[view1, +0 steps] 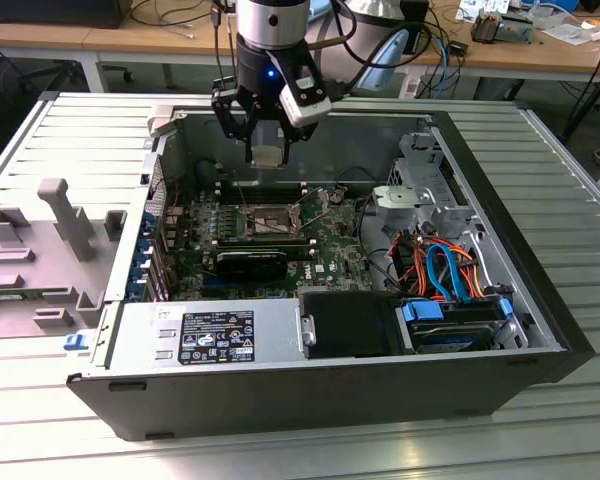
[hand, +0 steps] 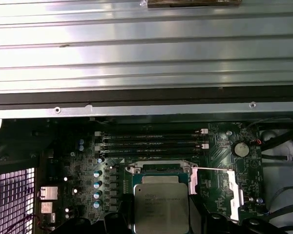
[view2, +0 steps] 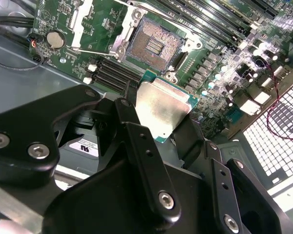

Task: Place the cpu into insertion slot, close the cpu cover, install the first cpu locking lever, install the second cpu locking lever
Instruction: 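Place the cpu into insertion slot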

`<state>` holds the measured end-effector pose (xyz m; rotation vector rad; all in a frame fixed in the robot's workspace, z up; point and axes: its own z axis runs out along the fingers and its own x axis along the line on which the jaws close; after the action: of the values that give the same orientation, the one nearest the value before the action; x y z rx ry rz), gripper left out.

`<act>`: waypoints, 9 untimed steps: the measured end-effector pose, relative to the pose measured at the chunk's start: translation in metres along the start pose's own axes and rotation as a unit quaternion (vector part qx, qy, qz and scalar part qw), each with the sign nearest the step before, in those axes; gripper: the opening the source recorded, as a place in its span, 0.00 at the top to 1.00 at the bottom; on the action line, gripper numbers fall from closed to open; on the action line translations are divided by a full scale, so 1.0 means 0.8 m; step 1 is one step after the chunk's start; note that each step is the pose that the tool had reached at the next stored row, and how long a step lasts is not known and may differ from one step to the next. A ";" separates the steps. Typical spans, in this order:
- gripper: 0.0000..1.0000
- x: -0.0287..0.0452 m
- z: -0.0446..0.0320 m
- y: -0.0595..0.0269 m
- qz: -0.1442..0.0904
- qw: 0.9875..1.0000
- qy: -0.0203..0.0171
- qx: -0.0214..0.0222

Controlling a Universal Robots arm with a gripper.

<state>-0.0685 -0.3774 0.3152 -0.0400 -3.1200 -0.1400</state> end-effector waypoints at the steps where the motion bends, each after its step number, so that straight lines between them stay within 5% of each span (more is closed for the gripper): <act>1: 0.45 0.0000 0.0002 0.000 0.000 1.000 0.000 0.000; 9: 0.45 -0.0001 0.0022 0.000 0.000 1.000 0.000 0.000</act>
<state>-0.0685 -0.3774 0.3134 -0.0399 -3.1200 -0.1399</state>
